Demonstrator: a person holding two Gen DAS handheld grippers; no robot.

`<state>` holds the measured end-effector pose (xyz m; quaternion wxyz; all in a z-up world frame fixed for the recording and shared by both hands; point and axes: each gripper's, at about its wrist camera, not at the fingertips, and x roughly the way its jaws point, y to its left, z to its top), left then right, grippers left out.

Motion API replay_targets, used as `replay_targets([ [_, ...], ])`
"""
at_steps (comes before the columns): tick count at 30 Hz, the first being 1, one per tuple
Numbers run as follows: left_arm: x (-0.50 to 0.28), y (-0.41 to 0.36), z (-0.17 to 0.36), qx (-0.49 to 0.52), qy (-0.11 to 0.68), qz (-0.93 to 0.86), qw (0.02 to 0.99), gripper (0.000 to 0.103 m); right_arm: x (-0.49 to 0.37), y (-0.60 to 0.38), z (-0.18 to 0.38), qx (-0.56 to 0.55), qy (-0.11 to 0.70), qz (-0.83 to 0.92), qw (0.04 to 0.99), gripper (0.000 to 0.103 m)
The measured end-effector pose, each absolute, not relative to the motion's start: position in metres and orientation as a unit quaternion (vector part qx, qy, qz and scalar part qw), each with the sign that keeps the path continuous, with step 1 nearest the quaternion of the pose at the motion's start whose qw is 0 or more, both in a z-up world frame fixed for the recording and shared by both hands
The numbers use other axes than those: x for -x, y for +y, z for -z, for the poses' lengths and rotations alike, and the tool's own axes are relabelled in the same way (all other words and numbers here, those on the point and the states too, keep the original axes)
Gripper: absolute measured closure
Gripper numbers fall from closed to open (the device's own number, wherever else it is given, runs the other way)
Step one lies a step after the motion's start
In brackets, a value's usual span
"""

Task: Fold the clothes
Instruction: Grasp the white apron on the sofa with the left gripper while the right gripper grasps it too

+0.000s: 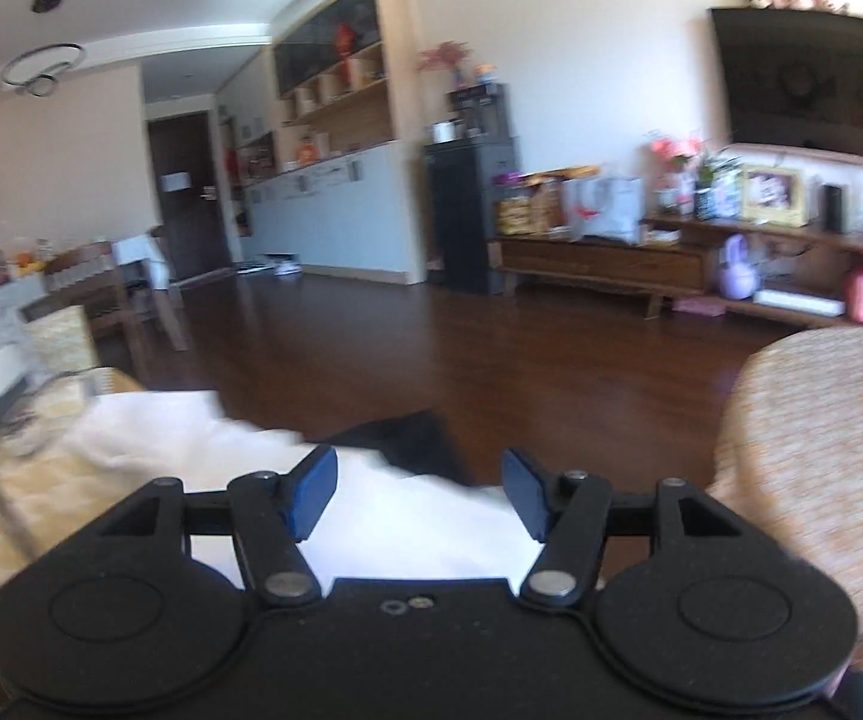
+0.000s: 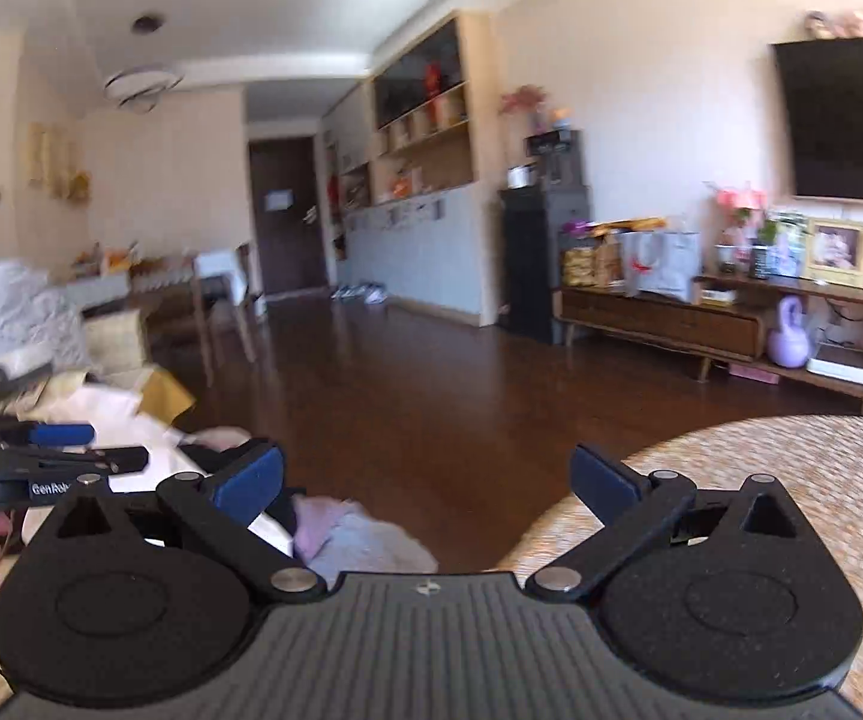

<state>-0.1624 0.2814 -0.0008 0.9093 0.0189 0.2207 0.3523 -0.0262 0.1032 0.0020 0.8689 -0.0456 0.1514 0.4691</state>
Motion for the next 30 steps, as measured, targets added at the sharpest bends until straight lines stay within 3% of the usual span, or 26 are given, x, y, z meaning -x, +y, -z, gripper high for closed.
replay_targets([
  [9, 0.219, 0.343, 0.048, 0.018, 0.312, -0.402, 0.861, 0.0, 0.056, 0.178, 0.02, 0.129, 0.159, -0.556, 0.806, 0.001],
  [21, 0.225, 0.363, 0.078, 0.048, 0.295, -0.328, 0.896, 0.0, 0.062, 0.222, 0.056, 0.177, 0.171, -0.599, 0.762, 0.004],
  [30, 0.229, 0.353, 0.021, 0.033, 0.204, -0.271, 0.94, 0.0, 0.098, 0.248, 0.073, 0.226, 0.155, -0.654, 0.705, 0.004],
])
